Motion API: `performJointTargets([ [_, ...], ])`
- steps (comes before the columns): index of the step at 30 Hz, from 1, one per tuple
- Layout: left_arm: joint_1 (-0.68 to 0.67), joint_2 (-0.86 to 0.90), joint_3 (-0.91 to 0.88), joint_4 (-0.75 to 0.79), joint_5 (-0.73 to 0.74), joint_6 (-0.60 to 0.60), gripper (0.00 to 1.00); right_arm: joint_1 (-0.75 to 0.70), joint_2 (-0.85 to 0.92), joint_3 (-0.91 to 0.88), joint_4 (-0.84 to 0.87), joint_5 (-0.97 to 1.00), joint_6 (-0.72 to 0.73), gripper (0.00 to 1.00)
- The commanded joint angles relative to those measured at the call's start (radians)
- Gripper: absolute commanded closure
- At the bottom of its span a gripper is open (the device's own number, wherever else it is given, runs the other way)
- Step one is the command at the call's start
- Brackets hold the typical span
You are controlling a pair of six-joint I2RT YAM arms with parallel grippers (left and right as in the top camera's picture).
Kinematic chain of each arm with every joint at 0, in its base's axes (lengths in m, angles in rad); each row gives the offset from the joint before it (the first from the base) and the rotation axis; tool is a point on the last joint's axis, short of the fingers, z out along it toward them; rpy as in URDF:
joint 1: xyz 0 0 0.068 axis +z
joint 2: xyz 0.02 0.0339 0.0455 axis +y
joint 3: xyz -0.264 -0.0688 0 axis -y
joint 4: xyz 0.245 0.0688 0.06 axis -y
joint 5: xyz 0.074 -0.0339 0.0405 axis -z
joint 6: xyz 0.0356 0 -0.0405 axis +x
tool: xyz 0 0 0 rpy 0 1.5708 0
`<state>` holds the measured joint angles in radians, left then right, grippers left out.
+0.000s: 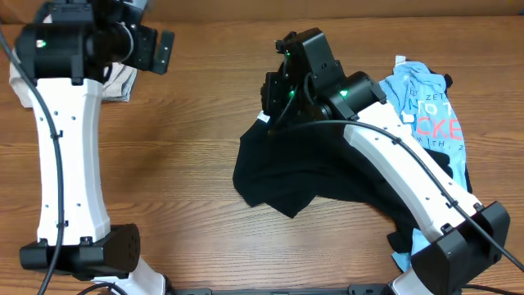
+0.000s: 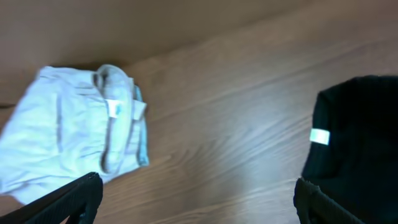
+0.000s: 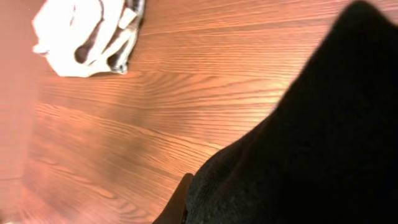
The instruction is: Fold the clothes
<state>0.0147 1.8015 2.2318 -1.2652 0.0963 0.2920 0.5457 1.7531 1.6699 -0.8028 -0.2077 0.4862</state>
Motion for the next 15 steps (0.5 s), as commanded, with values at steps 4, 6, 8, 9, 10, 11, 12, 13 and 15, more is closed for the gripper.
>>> performJointTargets([
  [4,0.072,0.001,0.084,0.007,0.009,-0.013,0.00,0.064,-0.027,0.125,-0.043,-0.056,0.009,0.96],
  [6,0.084,0.001,0.087,0.010,0.009,-0.018,0.00,0.079,-0.027,0.179,-0.093,-0.056,-0.005,0.96],
  [8,0.093,0.001,0.088,0.010,0.008,-0.029,0.00,0.090,-0.027,0.245,-0.163,-0.055,-0.029,0.96],
  [9,0.097,0.001,0.088,0.010,0.008,-0.035,0.00,0.093,-0.027,0.283,-0.200,-0.055,-0.041,0.96],
  [10,0.101,0.001,0.088,0.012,0.009,-0.042,0.00,0.094,-0.027,0.327,-0.246,-0.049,-0.048,0.96],
  [11,0.103,0.001,0.088,0.013,0.008,-0.048,0.00,0.094,-0.027,0.341,-0.259,-0.046,-0.048,0.96],
  [12,0.105,0.001,0.088,0.017,0.008,-0.055,0.00,0.094,-0.027,0.386,-0.304,-0.037,-0.051,0.96],
  [13,0.106,0.001,0.088,0.022,0.008,-0.062,0.00,0.094,-0.027,0.411,-0.325,-0.037,-0.063,0.96],
  [15,0.111,0.001,0.088,0.046,0.008,-0.080,0.00,0.094,-0.027,0.470,-0.365,-0.037,-0.072,0.96],
])
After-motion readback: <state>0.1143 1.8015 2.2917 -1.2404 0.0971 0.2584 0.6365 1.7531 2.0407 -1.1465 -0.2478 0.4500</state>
